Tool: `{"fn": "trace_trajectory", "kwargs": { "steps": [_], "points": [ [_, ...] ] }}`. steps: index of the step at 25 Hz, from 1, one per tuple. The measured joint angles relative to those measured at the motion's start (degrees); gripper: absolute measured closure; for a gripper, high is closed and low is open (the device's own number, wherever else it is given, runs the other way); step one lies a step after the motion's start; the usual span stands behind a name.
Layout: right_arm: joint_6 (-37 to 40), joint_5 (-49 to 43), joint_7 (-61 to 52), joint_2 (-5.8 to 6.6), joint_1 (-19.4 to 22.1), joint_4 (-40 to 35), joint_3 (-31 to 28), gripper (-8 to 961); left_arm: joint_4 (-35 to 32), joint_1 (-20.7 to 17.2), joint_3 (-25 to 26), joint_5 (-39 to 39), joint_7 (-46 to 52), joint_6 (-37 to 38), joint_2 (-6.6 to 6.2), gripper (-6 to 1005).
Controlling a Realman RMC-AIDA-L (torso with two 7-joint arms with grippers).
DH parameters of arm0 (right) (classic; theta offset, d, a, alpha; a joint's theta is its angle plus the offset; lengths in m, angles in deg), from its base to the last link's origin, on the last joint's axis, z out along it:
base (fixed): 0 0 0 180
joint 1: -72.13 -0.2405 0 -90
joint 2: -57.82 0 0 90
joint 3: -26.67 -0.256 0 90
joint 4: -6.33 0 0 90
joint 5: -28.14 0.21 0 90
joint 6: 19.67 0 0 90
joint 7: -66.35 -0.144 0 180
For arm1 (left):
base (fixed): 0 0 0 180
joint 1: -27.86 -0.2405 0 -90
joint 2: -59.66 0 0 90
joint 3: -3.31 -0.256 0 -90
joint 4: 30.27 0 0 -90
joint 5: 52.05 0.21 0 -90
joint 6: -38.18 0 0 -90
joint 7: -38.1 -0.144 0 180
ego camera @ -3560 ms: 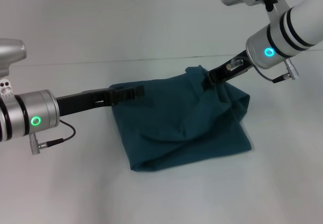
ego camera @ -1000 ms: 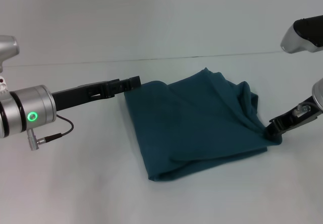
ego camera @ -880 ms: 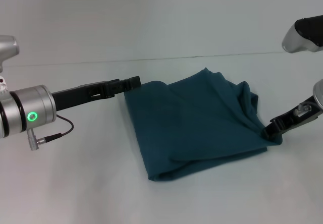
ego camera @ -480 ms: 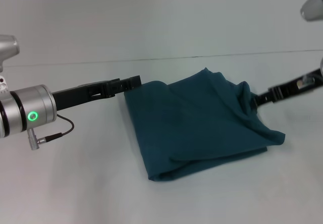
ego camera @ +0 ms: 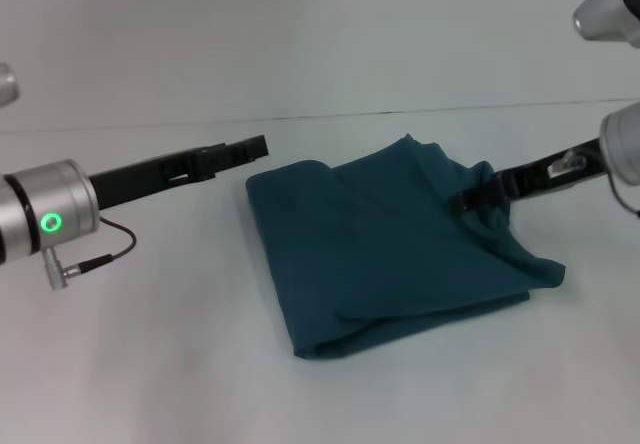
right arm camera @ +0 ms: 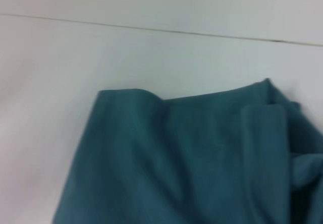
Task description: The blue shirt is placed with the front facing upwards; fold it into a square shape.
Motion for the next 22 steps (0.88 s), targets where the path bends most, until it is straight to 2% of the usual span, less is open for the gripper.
{"fn": "trace_trajectory", "kwargs": {
  "steps": [7, 16, 22],
  "points": [
    [-0.13, 3.33, 0.53, 0.49, 0.44, 6.25, -0.05, 224, 0.18, -0.2, 1.61, 0.0, 0.0, 0.62, -0.26, 217],
    [-3.09, 0.56, 0.58, 1.27, 1.56, 9.65, -0.36, 223, 0.21, -0.21, 1.36, 0.0, 0.09, 0.75, 0.0, 218],
    [-7.2, -4.61, 0.34, 1.35, 1.74, 10.18, -0.36, 224, 0.21, -0.2, 1.32, 0.02, 0.31, 1.39, 0.15, 218]
  ]
}}
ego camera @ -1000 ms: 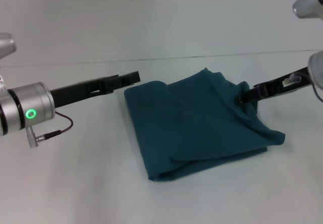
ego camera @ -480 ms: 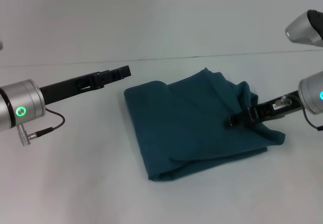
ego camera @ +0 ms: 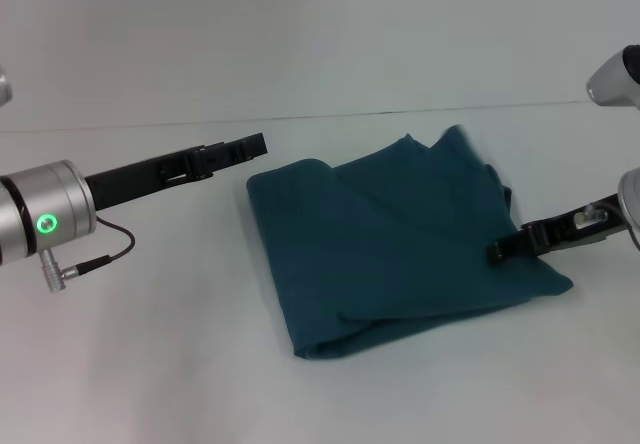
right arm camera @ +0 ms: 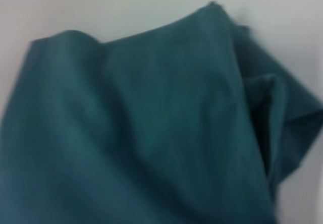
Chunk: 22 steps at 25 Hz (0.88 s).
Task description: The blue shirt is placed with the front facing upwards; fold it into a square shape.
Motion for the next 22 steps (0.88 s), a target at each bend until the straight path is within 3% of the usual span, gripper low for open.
{"fn": "trace_trajectory", "kwargs": {
  "steps": [6, 14, 22],
  "points": [
    [-4.14, -2.47, -0.14, -0.02, -0.02, -0.43, -0.07, 225, 0.0, -0.04, 0.25, 0.02, 0.08, 0.95, 0.03, 217],
    [-4.34, 7.95, 2.27, -0.02, -1.35, -5.19, 0.22, 226, 0.17, -0.09, 0.53, 0.02, 0.1, 0.86, -0.04, 217],
    [-11.62, 10.86, 5.29, -0.82, -5.55, 4.03, 0.32, 227, 0.42, -0.09, 2.52, 0.0, 0.13, 1.04, -0.14, 218]
  ]
}}
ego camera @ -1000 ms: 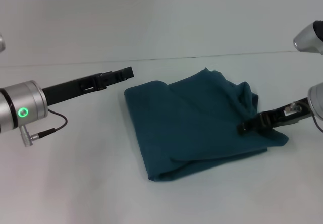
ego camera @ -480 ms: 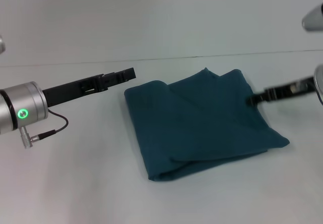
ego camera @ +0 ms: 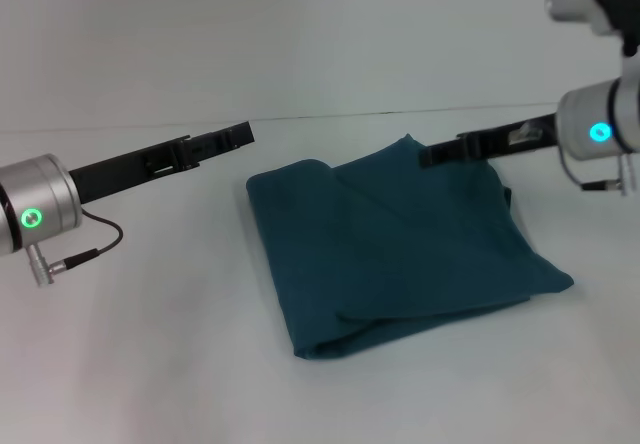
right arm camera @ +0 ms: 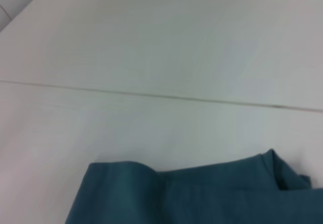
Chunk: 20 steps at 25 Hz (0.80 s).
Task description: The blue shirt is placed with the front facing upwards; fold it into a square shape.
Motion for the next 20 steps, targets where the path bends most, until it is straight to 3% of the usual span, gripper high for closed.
{"fn": "trace_trajectory", "kwargs": {
  "steps": [7, 20],
  "points": [
    [-5.7, 2.53, 3.6, 0.12, -0.53, 8.06, 0.03, 229, 0.01, -0.08, 0.38, -0.07, 0.0, 0.22, -0.02, 218],
    [-12.73, -0.08, 4.88, 0.75, 1.51, 11.75, 0.3, 236, 0.01, 0.0, 0.38, -0.07, 0.03, 0.28, 0.08, 217]
  ]
}}
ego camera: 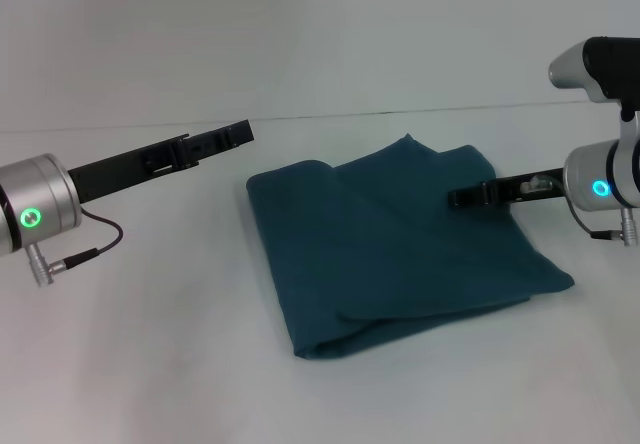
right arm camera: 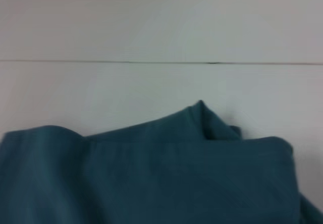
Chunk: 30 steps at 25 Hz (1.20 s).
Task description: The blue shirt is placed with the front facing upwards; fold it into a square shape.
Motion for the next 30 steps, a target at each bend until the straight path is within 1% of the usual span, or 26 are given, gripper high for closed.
{"fn": "trace_trajectory", "kwargs": {
  "steps": [6, 11, 14, 18, 22, 24, 27, 28, 30],
  "points": [
    [-3.23, -1.17, 0.03, -0.02, 0.07, 0.17, 0.0, 238, 0.0, 0.0, 0.0, 0.0, -0.21, 0.02, 0.0, 217],
    [-2.97, 0.56, 2.29, -0.04, -0.02, -3.55, -0.33, 237, 0.0, 0.0, 0.0, 0.0, -0.39, -0.26, -0.07, 217],
    [-1.9, 5.83, 7.33, -0.04, 0.12, -6.44, -0.44, 237, 0.0, -0.05, 0.0, 0.0, -0.75, -0.36, -0.15, 217],
    [-0.84, 14.39, 14.18, 0.11, 0.79, -8.53, -0.63, 238, 0.0, -0.07, 0.17, 0.0, -2.23, -0.53, -0.2, 217],
    [1.43, 23.21, 22.62, 0.62, 2.06, -8.8, -0.83, 236, 0.0, -0.09, 2.28, 0.0, -6.03, -0.58, -0.12, 218],
    [3.36, 28.12, 27.19, 1.05, 3.25, -8.81, -0.91, 234, 0.0, -0.09, 3.29, 0.0, -6.74, -0.4, -0.23, 218],
    [7.46, 34.23, 34.38, 1.6, 5.26, -8.81, -1.64, 232, -0.1, -0.09, 3.87, 0.0, -7.0, -0.09, -0.76, 218],
    [8.98, 35.98, 36.65, 1.69, 5.88, -8.81, -2.08, 231, -0.18, -0.09, 3.99, 0.0, -7.64, -0.06, -1.0, 218],
    [11.07, 39.08, 40.4, 1.83, 7.32, -8.82, -3.33, 230, -0.17, -0.2, 4.19, 0.0, -8.8, 0.02, -1.05, 218]
  ]
}}
